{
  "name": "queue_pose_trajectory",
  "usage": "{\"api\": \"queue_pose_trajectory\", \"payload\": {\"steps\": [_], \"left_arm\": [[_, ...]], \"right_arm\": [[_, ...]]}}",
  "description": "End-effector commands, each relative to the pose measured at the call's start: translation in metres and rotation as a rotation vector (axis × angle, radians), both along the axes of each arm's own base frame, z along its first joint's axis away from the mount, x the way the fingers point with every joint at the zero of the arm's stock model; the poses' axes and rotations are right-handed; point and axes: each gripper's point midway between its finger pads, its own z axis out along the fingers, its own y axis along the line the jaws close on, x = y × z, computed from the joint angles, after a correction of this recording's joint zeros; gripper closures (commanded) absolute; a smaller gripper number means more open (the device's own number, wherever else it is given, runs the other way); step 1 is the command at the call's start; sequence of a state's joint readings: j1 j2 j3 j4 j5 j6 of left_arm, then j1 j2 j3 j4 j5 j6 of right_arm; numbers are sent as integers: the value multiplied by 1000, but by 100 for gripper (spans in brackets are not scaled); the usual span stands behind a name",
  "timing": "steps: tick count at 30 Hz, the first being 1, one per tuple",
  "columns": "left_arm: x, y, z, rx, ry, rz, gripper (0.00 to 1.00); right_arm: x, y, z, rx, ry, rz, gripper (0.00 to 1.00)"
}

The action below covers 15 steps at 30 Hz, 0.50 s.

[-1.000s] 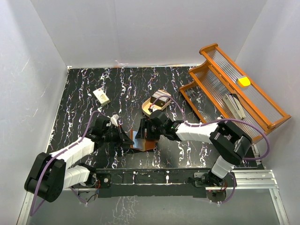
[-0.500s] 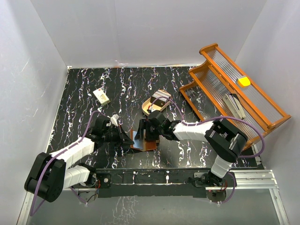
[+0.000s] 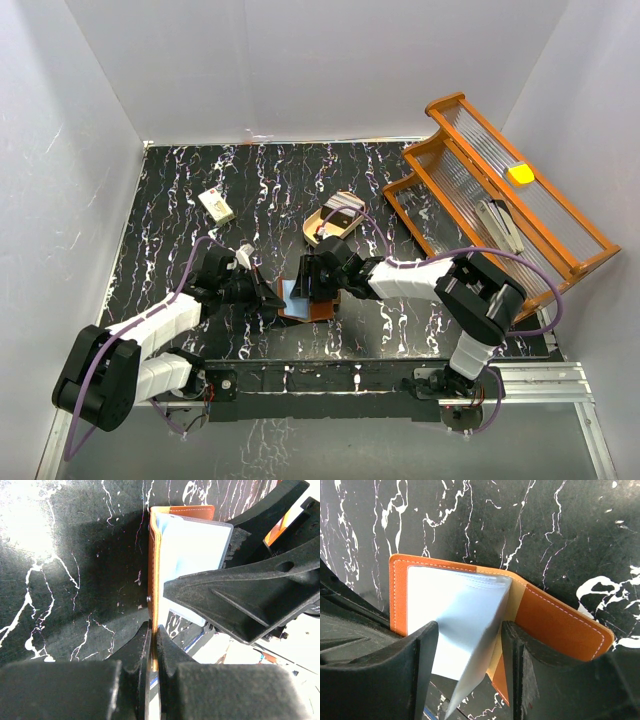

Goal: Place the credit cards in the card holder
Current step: Open the card holder at the center of the board.

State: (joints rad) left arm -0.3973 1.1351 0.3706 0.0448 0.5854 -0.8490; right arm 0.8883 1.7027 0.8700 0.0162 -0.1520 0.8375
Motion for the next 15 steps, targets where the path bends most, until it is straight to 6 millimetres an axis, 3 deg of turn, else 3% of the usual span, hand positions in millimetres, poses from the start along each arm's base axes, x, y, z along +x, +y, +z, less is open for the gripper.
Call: {"api": "queue_pose_trajectory", "payload": {"steps": [1,10,15], "left_arm": [[1,-7,15,-44,-29,-21,98],[1,-6,7,-36,-9,-17,76],[2,-6,3,-26,-4,-13,71]], "right_arm": [[7,0,1,-23,-40,-7,50],[5,0,-2,-17,-39,1,54],[5,-1,-2,-15,-40,3,55]]}}
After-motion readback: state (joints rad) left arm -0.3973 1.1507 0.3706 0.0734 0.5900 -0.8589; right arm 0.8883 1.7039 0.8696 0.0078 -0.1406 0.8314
